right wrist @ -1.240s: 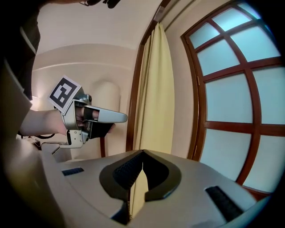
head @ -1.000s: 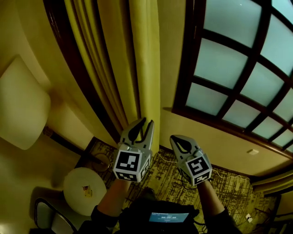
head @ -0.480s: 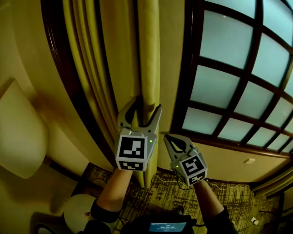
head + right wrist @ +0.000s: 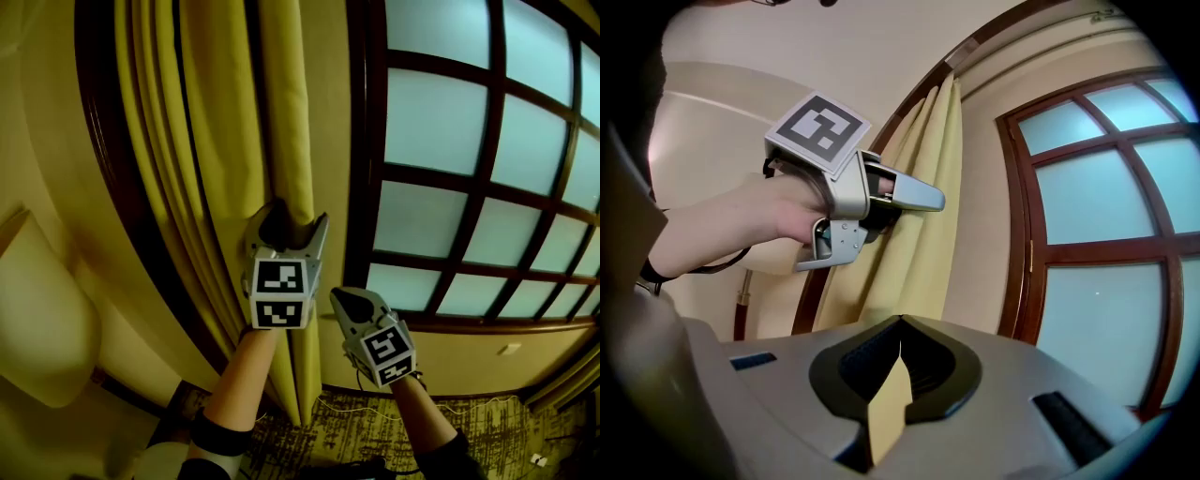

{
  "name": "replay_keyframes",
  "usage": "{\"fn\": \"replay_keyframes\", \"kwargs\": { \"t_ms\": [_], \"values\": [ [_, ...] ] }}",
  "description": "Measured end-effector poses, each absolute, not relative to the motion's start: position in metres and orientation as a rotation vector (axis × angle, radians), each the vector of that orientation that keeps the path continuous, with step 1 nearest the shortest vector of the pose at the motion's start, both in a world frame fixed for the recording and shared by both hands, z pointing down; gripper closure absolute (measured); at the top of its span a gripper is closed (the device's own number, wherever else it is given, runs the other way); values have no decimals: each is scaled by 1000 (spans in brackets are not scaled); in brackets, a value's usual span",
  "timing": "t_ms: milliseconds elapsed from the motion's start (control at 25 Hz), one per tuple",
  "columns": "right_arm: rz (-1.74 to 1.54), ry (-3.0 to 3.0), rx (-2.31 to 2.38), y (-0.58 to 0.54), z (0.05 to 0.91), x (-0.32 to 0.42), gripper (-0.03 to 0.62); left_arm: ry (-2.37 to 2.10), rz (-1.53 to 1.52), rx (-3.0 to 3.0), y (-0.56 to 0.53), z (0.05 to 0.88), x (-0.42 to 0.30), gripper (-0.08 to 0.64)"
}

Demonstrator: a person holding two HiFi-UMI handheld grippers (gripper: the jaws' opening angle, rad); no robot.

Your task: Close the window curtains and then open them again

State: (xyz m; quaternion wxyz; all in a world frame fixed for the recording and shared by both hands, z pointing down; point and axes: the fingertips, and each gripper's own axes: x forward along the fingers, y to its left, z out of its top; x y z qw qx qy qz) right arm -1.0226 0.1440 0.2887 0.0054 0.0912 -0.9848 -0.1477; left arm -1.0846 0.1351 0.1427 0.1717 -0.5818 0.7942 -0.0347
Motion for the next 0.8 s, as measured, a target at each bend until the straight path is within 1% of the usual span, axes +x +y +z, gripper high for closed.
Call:
{"fn": "replay_keyframes", "kwargs": {
  "t_ms": [320,440,520,560,600,720,760,800],
  "values": [
    [-490,-3103,338,134,266,-1021,583,2320,-96,-1478,114,95,-1121,150],
    [-491,-3108,342,133,264,-1022,584,2318,-79,-1482,111,88,-1124,154],
    [-489,-3113,343,134,263,-1023,583,2306,-90,-1493,110,86,-1122,206],
    [-489,-3115,344,134,262,-1024,584,2299,-93,-1492,111,86,-1122,267],
    [-493,-3116,347,134,262,-1025,583,2292,-94,-1483,113,86,-1121,349],
    [-495,-3119,340,135,260,-1027,584,2254,-95,-1443,122,80,-1118,529],
    [-493,-3121,336,136,260,-1028,584,2239,-97,-1440,124,78,-1115,547],
    [-491,-3122,335,136,260,-1028,584,2224,-101,-1445,124,78,-1113,549]
  ]
}}
